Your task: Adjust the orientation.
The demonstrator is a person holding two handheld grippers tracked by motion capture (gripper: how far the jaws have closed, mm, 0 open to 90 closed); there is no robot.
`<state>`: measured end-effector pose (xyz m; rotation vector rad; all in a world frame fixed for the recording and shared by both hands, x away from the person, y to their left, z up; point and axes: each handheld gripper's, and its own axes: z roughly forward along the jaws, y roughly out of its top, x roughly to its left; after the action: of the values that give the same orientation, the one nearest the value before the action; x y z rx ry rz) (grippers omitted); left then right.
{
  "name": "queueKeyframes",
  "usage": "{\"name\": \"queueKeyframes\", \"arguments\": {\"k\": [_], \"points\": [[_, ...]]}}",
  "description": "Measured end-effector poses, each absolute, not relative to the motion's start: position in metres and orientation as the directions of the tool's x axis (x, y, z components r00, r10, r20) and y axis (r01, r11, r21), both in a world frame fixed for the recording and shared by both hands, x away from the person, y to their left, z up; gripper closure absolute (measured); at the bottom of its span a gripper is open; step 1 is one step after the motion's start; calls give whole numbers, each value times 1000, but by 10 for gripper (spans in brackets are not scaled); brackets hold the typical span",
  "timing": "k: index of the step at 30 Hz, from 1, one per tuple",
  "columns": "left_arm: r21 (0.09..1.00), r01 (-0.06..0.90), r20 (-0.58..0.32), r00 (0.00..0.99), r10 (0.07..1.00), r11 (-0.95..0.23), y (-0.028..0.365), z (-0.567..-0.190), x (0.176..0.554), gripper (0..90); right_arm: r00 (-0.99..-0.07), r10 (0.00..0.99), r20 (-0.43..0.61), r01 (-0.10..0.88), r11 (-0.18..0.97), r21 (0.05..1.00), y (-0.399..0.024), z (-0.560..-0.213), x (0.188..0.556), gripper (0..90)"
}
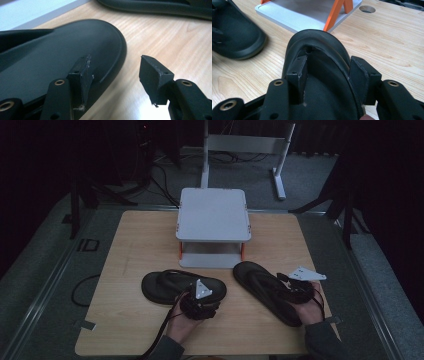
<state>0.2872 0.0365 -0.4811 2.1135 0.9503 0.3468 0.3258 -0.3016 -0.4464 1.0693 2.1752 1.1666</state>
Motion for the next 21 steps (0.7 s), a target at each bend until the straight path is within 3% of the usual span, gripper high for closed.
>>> {"name": "queueKeyframes", "arguments": {"k": [8,15,19,21], "points": [[734,527,-52,672,739,-428,73,-480,253,450,-599,801,-21,422,338,841,-303,-447,326,483],[733,559,-35,600,799,-388,116,-480,227,454,-602,798,-22,420,340,841,-301,-446,326,481],[771,550,-52,556,829,-321,136,-476,222,441,-606,795,-25,417,344,841,-300,-446,326,479],[797,523,-20,522,853,-302,142,-471,223,372,-605,796,-24,416,342,843,-299,-446,326,478]]}}
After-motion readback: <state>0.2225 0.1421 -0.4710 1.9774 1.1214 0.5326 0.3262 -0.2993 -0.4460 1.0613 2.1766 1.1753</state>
